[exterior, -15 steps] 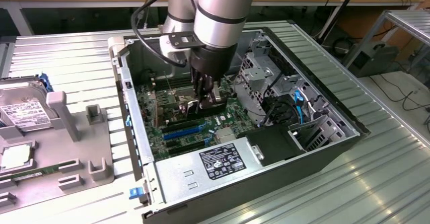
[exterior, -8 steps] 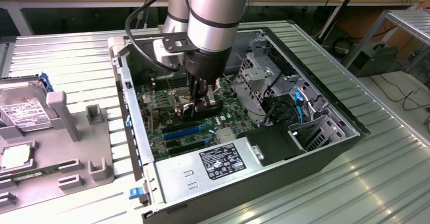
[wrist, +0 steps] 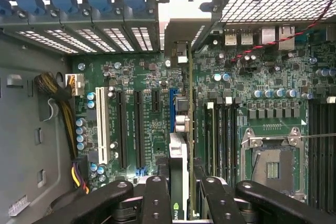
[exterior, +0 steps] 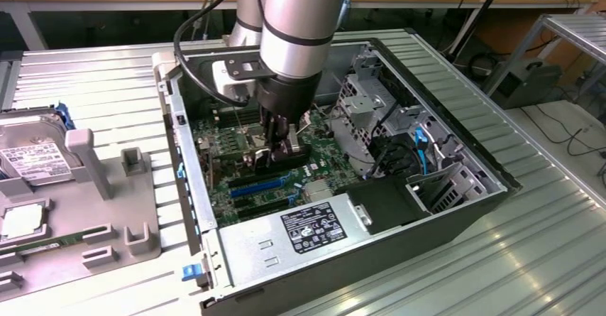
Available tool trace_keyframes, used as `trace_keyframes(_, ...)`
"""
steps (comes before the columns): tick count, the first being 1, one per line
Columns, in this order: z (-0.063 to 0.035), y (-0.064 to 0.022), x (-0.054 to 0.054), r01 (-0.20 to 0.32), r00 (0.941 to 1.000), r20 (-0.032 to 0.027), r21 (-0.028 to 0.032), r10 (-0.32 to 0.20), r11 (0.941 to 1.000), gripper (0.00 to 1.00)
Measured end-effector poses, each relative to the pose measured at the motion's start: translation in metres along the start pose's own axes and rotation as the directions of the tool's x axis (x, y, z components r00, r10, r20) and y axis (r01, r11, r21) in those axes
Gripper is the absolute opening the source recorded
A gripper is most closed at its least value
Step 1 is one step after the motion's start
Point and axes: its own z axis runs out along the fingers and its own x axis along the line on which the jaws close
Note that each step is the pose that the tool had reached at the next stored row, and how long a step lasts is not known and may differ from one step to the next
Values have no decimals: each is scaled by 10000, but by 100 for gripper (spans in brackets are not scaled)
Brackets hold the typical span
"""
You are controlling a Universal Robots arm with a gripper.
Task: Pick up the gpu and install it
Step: 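Insert the gpu into the slot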
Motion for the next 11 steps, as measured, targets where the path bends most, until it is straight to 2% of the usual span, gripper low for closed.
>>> trace_keyframes(11, 25, 71, 2, 20, 10000, 1, 7, -20, 10000, 27)
